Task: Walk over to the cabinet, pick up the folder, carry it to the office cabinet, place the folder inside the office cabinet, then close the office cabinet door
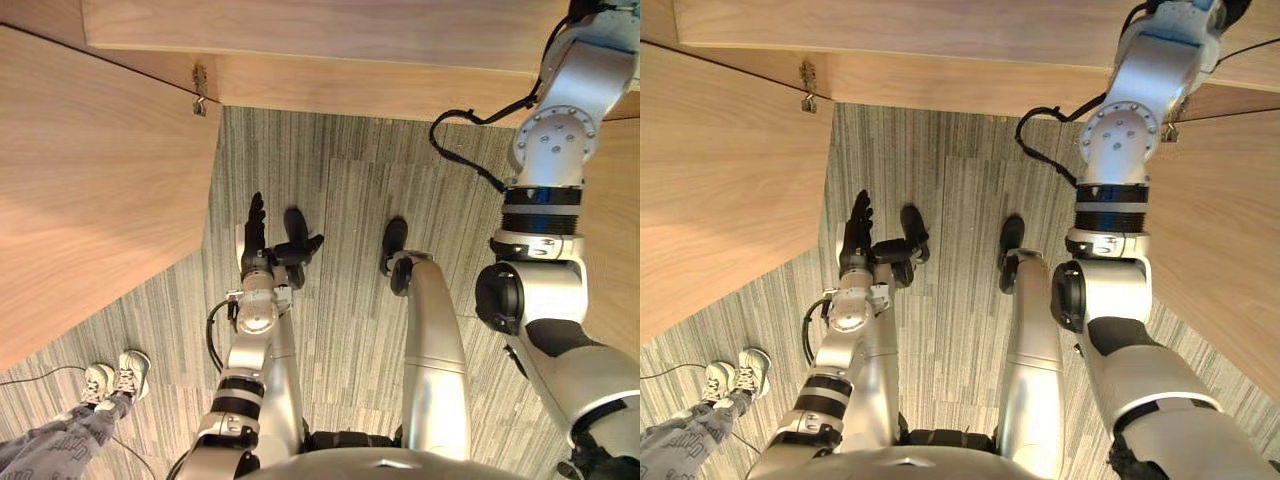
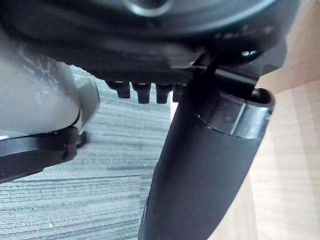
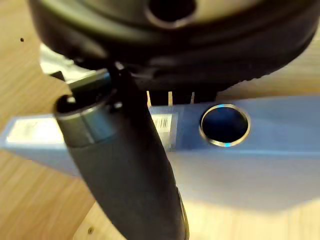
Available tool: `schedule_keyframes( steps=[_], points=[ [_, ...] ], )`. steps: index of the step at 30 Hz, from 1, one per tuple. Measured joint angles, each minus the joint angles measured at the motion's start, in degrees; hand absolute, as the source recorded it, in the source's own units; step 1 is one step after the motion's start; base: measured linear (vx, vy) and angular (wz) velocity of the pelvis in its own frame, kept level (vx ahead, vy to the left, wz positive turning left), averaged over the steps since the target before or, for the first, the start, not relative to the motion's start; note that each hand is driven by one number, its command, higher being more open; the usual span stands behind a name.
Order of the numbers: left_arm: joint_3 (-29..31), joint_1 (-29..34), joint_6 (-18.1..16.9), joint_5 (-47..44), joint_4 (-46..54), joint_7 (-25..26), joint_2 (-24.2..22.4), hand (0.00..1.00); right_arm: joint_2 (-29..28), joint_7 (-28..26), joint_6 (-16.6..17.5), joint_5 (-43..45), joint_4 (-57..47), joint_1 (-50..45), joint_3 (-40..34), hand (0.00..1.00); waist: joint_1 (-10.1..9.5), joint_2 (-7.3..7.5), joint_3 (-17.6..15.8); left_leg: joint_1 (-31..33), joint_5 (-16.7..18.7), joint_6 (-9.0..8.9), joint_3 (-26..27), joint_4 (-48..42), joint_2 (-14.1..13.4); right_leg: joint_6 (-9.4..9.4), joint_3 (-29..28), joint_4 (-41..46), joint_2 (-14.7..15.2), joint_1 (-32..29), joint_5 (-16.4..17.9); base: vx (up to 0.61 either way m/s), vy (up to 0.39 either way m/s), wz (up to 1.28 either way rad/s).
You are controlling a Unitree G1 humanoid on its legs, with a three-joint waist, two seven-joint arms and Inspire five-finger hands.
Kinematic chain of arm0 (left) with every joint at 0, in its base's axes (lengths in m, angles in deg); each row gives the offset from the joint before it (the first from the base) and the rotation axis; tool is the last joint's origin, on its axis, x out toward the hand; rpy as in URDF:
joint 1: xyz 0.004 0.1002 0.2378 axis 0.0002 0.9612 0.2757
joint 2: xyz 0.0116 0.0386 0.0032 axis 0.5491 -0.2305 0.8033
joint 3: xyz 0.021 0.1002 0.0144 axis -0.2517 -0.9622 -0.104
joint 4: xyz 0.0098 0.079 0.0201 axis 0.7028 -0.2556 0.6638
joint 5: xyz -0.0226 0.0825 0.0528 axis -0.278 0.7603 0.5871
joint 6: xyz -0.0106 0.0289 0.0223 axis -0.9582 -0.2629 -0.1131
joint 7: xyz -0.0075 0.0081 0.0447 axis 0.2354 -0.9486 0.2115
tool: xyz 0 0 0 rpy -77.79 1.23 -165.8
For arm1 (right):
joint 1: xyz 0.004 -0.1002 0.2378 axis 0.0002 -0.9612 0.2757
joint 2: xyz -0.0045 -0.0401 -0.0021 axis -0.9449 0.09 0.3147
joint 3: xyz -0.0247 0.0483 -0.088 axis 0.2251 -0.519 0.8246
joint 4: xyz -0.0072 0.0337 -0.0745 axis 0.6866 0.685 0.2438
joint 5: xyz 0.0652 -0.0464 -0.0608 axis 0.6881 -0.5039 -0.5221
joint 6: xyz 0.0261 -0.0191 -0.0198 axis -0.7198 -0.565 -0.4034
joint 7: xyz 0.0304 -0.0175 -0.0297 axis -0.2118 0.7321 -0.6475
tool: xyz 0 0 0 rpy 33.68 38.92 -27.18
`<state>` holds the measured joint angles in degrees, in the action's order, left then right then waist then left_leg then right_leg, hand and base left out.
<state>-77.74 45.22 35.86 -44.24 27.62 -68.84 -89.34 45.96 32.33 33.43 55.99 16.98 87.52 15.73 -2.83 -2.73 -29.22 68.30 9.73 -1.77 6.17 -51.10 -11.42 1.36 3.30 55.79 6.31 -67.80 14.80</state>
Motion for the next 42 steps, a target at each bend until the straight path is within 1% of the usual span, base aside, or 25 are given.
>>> schedule_keyframes(
  steps=[4,11,14,17,19,20,21,25,26,27,29,30,32,34,37,41,42],
  points=[
    [-0.2,0.1,0.0,0.0,-0.1,0.0,0.0,1.00,2.0,0.0,-0.1,0.0,0.0,0.5,0.4,1.00,-0.01,0.00,0.1,-0.2,-0.6,-0.05,0.0,0.9,0.1,-0.35,0.2,-0.3,0.0,0.0,-0.2,-0.02,0.039,0.03],
    [-1.2,0.3,0.0,0.0,-0.1,0.0,0.4,1.00,3.0,0.0,-0.5,-0.2,0.7,0.5,0.4,1.00,0.05,-0.02,0.2,-0.3,-1.1,-0.16,-0.2,1.6,0.0,-0.78,0.6,-0.7,0.0,0.0,-0.5,-0.02,0.042,0.01],
    [-1.2,0.4,0.0,0.0,0.1,0.0,0.4,1.00,3.3,-0.1,-1.0,-0.6,1.5,0.4,1.0,1.00,0.09,-0.02,0.2,-0.3,-1.2,-0.16,-0.1,1.7,-0.1,-0.83,0.6,-0.8,0.0,0.0,-0.5,-0.02,0.045,-0.01],
    [-1.4,0.9,0.1,0.0,0.7,0.0,0.5,1.00,5.9,-0.8,-2.8,-2.5,2.1,-0.8,3.0,1.00,0.10,-0.01,0.2,-0.3,-1.2,-0.16,0.1,1.7,-0.2,-0.85,0.6,-1.0,-0.1,0.1,-0.5,-0.02,0.046,-0.01],
    [-1.5,1.3,0.1,0.0,1.0,0.0,0.6,1.00,9.6,-3.3,-5.0,-5.2,2.1,-2.9,6.4,1.00,0.14,0.01,0.3,-0.5,-1.2,-0.16,0.3,1.8,-0.3,-0.90,0.4,-1.2,-0.2,0.1,-0.7,-0.02,0.050,-0.04],
    [-1.5,1.3,0.1,0.0,1.0,0.0,0.6,1.00,10.5,-3.9,-5.4,-5.8,2.1,-3.3,7.3,1.00,0.18,0.01,0.3,-0.6,-1.2,-0.16,0.4,1.9,-0.4,-0.89,0.4,-1.2,-0.2,0.2,-0.7,-0.02,0.050,-0.05],
    [-1.6,1.4,0.1,0.0,1.0,-0.1,0.6,1.00,11.8,-5.1,-6.6,-7.5,2.0,-4.3,8.3,1.00,0.28,0.02,0.3,-0.8,-1.2,-0.16,0.6,1.9,-0.5,-0.88,0.4,-1.4,-0.3,0.4,-0.7,-0.02,0.048,-0.04],
    [-1.6,2.2,0.1,0.1,1.3,-0.8,0.9,1.00,15.4,-8.4,-8.6,-11.9,1.1,-8.6,10.0,1.00,0.48,0.08,0.4,-1.4,-1.1,-0.15,0.9,2.5,-0.7,-0.79,0.4,-2.2,-0.5,1.1,-1.0,-0.01,0.052,-0.03],
    [-1.6,2.6,0.1,0.1,1.5,-1.2,1.3,1.00,17.7,-10.1,-9.4,-13.9,0.8,-10.2,11.0,1.00,0.58,0.08,0.4,-1.4,-1.2,-0.03,1.0,2.9,-0.8,-0.71,0.3,-2.9,-0.6,1.1,-1.3,-0.01,0.056,-0.05],
    [-1.6,2.7,0.1,0.2,1.6,-1.2,1.4,1.00,18.2,-10.4,-9.5,-14.1,0.8,-10.5,11.4,1.00,0.64,0.08,0.4,-1.4,-1.2,0.00,1.1,2.9,-0.8,-0.69,0.3,-3.0,-0.6,1.1,-1.4,-0.01,0.085,-0.07],
    [-1.6,3.6,0.0,0.2,2.3,-1.4,2.0,1.00,21.2,-12.4,-10.6,-15.0,0.7,-11.6,13.6,1.00,1.03,0.08,0.4,-1.4,-1.2,0.00,1.3,3.0,-0.9,-0.54,0.1,-3.3,-0.7,1.1,-1.6,-0.01,0.058,-0.05],
    [-1.6,4.2,0.0,0.2,2.8,-1.6,2.7,1.00,24.0,-14.3,-11.3,-16.5,0.5,-12.6,15.6,1.00,1.23,0.08,0.4,-1.4,-1.2,0.00,1.5,3.0,-0.9,-0.48,0.0,-3.6,-0.7,1.2,-1.7,-0.01,0.062,-0.05],
    [-1.5,4.6,-0.1,0.3,3.0,-2.0,3.4,1.00,27.2,-16.5,-11.8,-17.9,-0.2,-13.6,18.1,1.00,1.30,0.08,0.4,-1.4,-1.2,0.00,1.5,3.1,-1.1,-0.43,0.0,-3.9,-0.9,1.3,-1.8,-0.01,0.064,-0.06],
    [-1.5,5.3,-0.2,0.9,3.2,-2.5,4.1,1.00,31.3,-21.0,-12.6,-21.0,-1.6,-15.4,21.3,1.00,1.34,0.08,0.4,-1.8,-1.2,0.01,1.5,3.4,-1.3,-0.41,0.0,-4.4,-1.2,1.7,-2.1,-0.02,0.051,-0.06],
    [-1.5,6.3,-0.7,2.2,3.4,-3.3,4.6,1.00,34.7,-25.9,-13.3,-24.8,-2.6,-16.7,24.4,1.00,1.37,0.09,0.4,-2.4,-1.4,0.20,1.8,3.8,-1.3,-0.38,-0.1,-4.9,-1.2,2.1,-2.3,-0.02,0.045,-0.02],
    [-1.5,6.5,-0.8,2.4,3.5,-3.8,5.1,1.00,37.3,-28.6,-13.8,-28.2,-2.6,-17.0,28.2,1.00,1.29,0.10,0.4,-2.4,-1.4,0.27,1.9,3.9,-1.3,-0.35,-0.1,-5.0,-1.2,2.1,-2.4,-0.02,0.048,0.00],
    [-1.5,6.5,-0.9,2.4,3.5,-3.9,5.1,1.00,38.1,-29.1,-13.7,-30.2,-2.7,-17.0,29.2,1.00,1.26,0.10,0.4,-2.4,-1.4,0.27,2.0,4.0,-1.3,-0.34,-0.1,-5.0,-1.2,2.1,-2.4,-0.01,0.035,-0.01]
  ],
)
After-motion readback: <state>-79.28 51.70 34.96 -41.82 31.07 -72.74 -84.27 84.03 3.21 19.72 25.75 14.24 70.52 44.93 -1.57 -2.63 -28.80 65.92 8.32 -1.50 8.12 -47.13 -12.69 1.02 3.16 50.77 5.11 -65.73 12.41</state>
